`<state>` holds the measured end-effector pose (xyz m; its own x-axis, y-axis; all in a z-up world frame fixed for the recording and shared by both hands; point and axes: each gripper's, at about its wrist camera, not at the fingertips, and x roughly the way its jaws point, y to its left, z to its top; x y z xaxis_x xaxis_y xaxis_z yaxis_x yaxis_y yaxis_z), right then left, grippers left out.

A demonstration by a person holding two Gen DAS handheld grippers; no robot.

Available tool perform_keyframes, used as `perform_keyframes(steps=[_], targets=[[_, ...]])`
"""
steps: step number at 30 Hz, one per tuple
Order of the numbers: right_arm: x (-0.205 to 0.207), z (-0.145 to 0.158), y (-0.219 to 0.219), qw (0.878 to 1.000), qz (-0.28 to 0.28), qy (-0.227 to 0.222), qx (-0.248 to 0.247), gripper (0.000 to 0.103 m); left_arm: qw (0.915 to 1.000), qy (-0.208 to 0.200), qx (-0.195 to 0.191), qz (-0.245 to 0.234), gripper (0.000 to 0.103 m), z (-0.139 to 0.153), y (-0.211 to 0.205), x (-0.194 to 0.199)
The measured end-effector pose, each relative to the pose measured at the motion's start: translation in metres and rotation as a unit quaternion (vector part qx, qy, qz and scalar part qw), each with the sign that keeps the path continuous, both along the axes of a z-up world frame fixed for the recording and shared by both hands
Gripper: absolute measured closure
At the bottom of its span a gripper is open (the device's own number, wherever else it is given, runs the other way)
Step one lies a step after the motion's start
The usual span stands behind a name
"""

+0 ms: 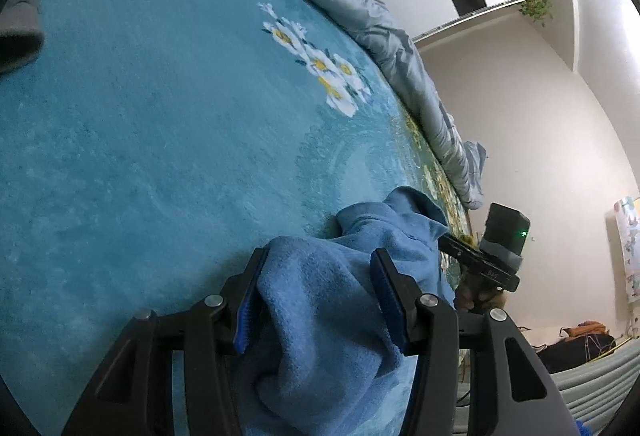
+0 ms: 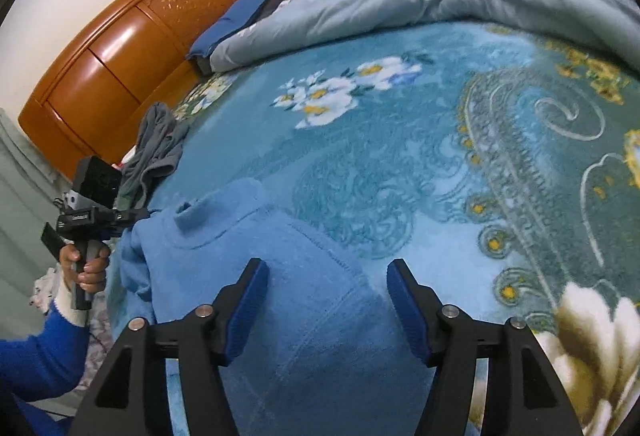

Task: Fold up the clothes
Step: 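Hold the sweatshirt with both grippers and stretch it apart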

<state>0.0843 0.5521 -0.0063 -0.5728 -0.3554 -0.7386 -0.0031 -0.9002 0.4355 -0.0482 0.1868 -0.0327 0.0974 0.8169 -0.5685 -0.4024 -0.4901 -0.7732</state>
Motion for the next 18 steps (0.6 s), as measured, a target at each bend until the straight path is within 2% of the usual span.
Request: perform_keyframes(steps=[3,4,5,6,8,10,14,18], targets=[[0.003,0.002,-0.005,1.000,0.008,0.001,-0.005,0.037,0.9998,0.012,0.016,-0.001,0.055,0.006,-0.004,0.005],[0.005,0.003,-0.007,1.000,0.008,0.003,-0.007,0.039,0.9996,0.017,0.022,-0.002,0.062,0.008,-0.005,0.007],[0.008,0.006,-0.009,1.000,0.008,0.006,-0.004,0.047,0.9993,0.023,0.028,-0.002,0.070,0.012,-0.007,0.009],[0.011,0.009,-0.012,1.000,0.008,0.009,0.000,0.053,0.9990,0.030,0.034,-0.002,0.074,0.016,-0.009,0.012],[0.018,0.016,-0.017,1.000,0.005,0.018,0.014,0.076,0.9979,0.044,0.047,-0.002,0.080,0.024,-0.014,0.017],[0.029,0.027,-0.019,0.999,0.003,0.036,0.016,0.082,0.9963,0.061,0.061,-0.005,0.082,0.034,-0.019,0.024],[0.057,0.057,-0.029,0.997,-0.001,0.078,0.029,0.088,0.9901,0.112,0.082,-0.020,0.084,0.059,-0.028,0.046],[0.087,0.080,-0.048,0.992,0.001,0.112,0.059,0.089,0.9812,0.169,0.083,-0.043,0.084,0.073,-0.037,0.074]])
